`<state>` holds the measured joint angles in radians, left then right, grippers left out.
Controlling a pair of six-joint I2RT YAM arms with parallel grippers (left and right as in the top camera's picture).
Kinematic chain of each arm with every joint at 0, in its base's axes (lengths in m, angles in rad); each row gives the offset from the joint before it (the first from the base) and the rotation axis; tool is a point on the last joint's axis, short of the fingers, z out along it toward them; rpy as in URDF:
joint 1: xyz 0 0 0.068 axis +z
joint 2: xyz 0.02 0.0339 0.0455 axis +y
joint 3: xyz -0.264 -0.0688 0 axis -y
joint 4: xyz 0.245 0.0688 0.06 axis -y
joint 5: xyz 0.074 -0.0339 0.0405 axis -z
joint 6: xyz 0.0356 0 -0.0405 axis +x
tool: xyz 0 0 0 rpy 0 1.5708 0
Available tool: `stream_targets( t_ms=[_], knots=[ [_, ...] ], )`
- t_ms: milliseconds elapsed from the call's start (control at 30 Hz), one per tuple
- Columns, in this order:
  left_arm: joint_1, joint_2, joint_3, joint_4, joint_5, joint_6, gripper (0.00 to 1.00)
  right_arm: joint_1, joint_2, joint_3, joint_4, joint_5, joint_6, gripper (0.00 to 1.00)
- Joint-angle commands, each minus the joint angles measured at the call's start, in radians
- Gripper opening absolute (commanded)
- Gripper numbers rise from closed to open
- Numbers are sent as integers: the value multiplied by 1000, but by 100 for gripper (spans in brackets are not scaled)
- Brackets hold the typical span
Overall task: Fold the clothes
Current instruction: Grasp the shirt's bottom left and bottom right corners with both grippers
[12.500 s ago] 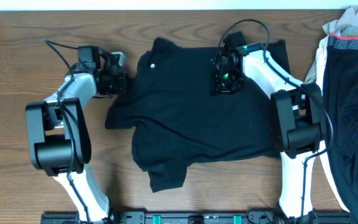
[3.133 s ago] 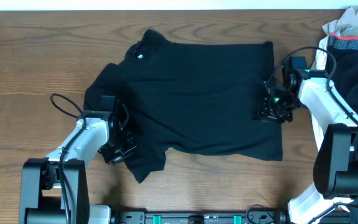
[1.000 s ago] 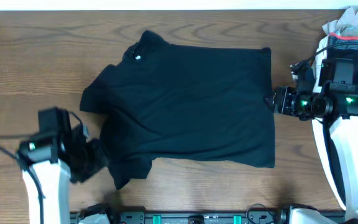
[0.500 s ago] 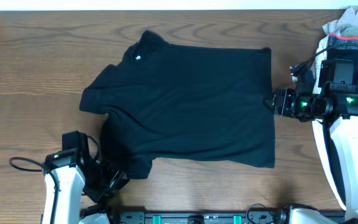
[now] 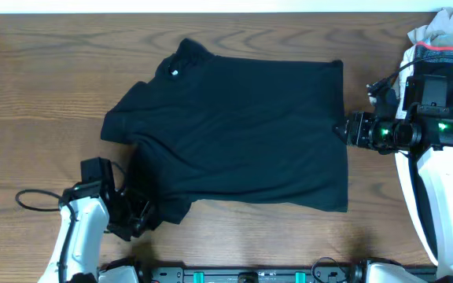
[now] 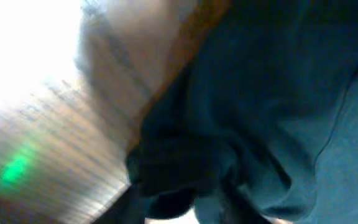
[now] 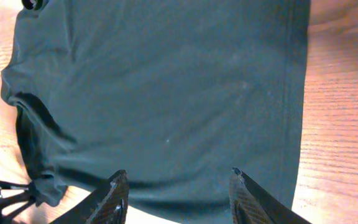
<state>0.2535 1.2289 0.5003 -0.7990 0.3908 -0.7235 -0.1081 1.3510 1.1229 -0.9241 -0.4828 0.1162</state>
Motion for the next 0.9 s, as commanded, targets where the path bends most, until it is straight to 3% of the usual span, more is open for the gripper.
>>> stream_targets(
  t_ms=[0,100,267,500,633,867],
  knots=[
    [3,7,-5,0,7,34,15,-2,-5,12,-3,-14,-20,50],
    [3,4,-2,-4,61,46,12,-2,-5,12,-4,-15,-20,50],
    [2,3,102,-149,124,204,8,-2,-5,12,-4,-15,-20,51],
    [2,3,388,-409,-91,424,6,-2,-5,8,-24,-6,-17,53],
    [2,4,489,-403,-124,489,6,2,2,0,-80,79,52,52],
    [2,8,518,-317,-123,495,7,31,32,-68,-159,102,127,52]
  ],
)
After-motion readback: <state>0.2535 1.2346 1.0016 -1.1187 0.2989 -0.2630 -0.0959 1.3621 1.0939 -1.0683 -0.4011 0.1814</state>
